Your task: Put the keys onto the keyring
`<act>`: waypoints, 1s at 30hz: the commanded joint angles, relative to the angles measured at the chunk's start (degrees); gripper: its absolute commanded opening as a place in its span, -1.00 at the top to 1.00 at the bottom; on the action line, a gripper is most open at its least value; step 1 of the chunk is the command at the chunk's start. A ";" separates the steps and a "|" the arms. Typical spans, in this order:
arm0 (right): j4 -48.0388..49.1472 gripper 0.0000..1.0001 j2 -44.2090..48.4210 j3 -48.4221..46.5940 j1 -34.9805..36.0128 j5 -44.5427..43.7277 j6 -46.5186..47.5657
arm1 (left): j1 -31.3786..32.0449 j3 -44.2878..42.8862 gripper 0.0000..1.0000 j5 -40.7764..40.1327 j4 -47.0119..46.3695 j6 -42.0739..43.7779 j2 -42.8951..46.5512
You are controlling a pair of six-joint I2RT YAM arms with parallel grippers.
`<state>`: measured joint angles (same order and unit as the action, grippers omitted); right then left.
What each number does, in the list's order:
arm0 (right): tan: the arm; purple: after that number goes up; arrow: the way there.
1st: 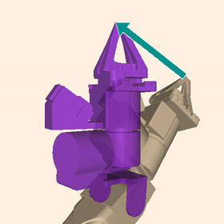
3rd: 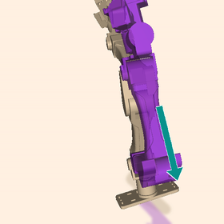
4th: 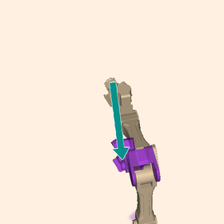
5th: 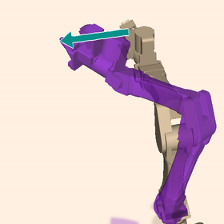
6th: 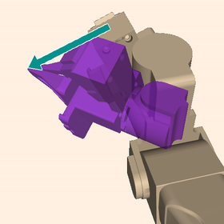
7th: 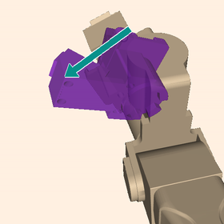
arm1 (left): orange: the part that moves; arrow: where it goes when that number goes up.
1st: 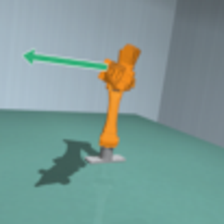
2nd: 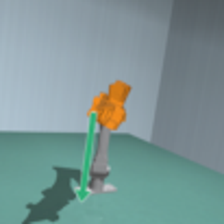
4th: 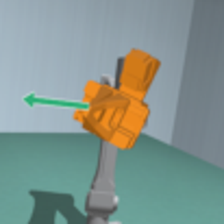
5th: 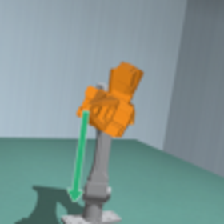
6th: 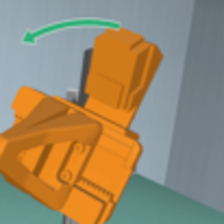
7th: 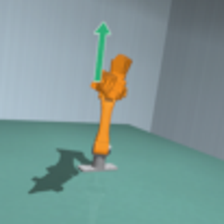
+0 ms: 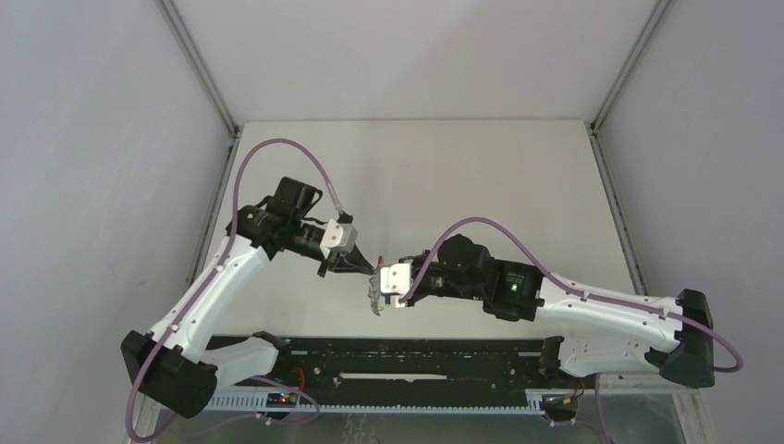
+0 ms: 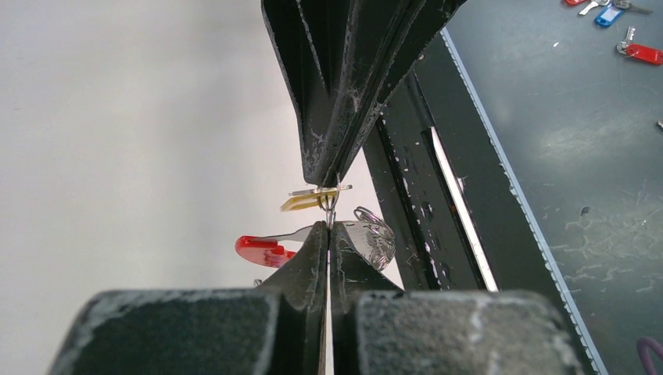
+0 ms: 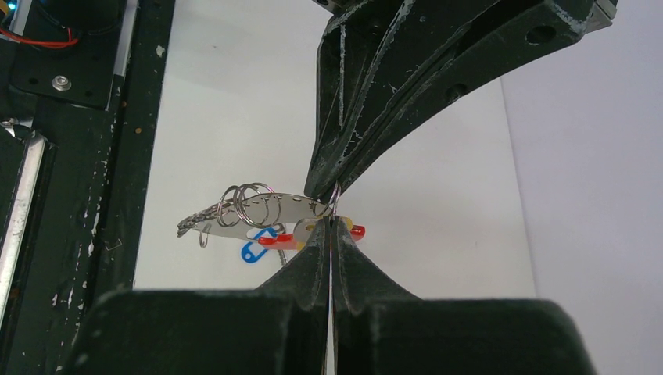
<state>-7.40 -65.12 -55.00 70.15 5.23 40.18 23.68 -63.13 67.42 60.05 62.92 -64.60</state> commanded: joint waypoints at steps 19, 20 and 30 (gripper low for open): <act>2.92 1.00 -2.54 -2.43 -3.70 7.19 -0.41 | 1.19 0.52 1.00 2.22 0.22 2.72 1.58; 2.92 1.00 -2.62 -2.47 -3.90 7.44 -0.10 | 1.19 0.43 1.00 2.28 0.74 3.15 1.58; 1.30 1.00 -3.06 -4.34 -5.55 10.77 1.47 | 1.76 0.20 1.00 2.84 3.14 5.37 1.84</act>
<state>-8.34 -67.70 -56.05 65.17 14.55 40.36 24.27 -62.61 66.08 61.87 66.37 -64.31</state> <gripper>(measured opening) 0.006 0.006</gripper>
